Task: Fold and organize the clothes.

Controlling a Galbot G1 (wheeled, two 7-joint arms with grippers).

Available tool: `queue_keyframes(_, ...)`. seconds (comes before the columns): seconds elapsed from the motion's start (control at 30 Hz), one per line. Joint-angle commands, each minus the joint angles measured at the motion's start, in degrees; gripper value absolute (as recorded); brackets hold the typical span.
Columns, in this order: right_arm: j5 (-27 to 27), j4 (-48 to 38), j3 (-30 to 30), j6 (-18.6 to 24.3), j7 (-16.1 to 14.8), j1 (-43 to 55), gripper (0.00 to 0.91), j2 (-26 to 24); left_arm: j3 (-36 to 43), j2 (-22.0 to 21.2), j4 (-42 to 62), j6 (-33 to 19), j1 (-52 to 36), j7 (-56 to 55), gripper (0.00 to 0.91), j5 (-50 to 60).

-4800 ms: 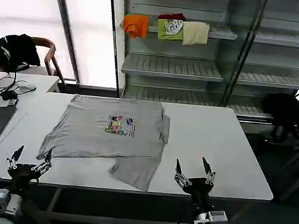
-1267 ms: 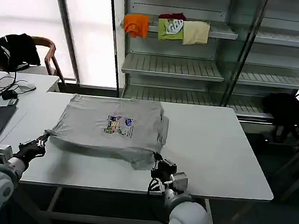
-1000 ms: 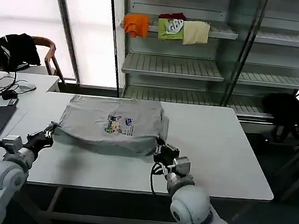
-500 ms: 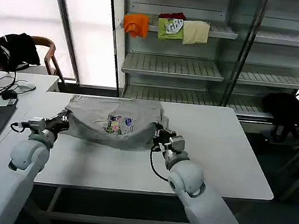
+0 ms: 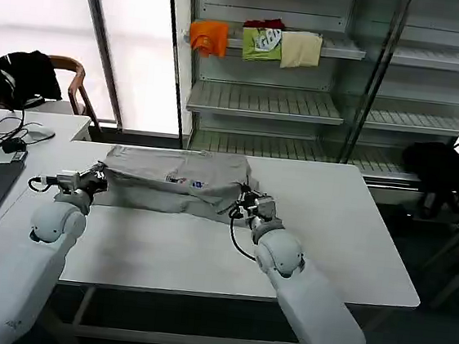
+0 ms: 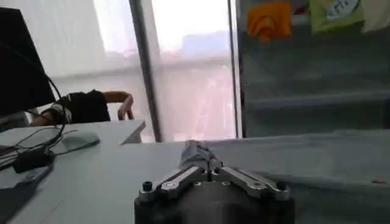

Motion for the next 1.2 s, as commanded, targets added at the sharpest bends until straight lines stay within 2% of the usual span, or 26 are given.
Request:
queue_keyframes(0.03,-0.7,-2.1,-0.3,0.0,-0.4,0.6,0.907,0.4,0.7,0.3,2.8,-0.2,-0.7,1.9,0.725,3.0)
queue_keyframes(0.07,-0.6,-1.7,-0.3,-0.3,-0.5,0.5,0.907,0.3,0.6,0.4,2.6,-0.2,-0.5,2.4,0.907,3.1)
queue_keyframes(0.33,-0.2,1.6,-0.1,-2.3,0.5,-0.7,0.907,-0.4,0.9,1.4,-1.8,1.2,1.0,4.0,0.907,4.2)
queue_keyframes(0.57,-0.1,3.4,1.8,-3.5,0.0,1.3,0.907,-1.3,0.7,2.9,-6.7,3.3,2.4,3.5,0.907,4.5)
queue_keyframes(0.73,-1.2,7.1,4.6,-4.8,-0.3,0.9,0.907,-3.0,-1.7,4.5,-12.2,4.8,6.5,3.7,0.907,3.9)
queue_keyframes(0.83,1.8,10.4,7.0,-4.9,-0.9,-1.8,0.907,-5.2,-4.4,5.3,-14.3,4.6,10.3,4.8,0.907,2.5)
queue_keyframes(0.9,8.6,14.2,7.4,-4.9,-1.1,-5.1,0.907,-7.2,-6.6,5.7,-15.1,4.6,13.0,5.7,0.907,1.0)
queue_keyframes(1.0,15.1,17.3,7.4,-4.9,-1.5,-9.8,0.907,-9.4,-9.1,6.7,-14.4,4.7,16.8,7.7,0.907,-2.1)
queue_keyframes(1.2,15.8,15.1,6.7,-3.7,-1.6,-12.7,0.907,-8.5,-10.2,6.9,-10.5,4.1,17.0,10.0,0.907,-3.9)
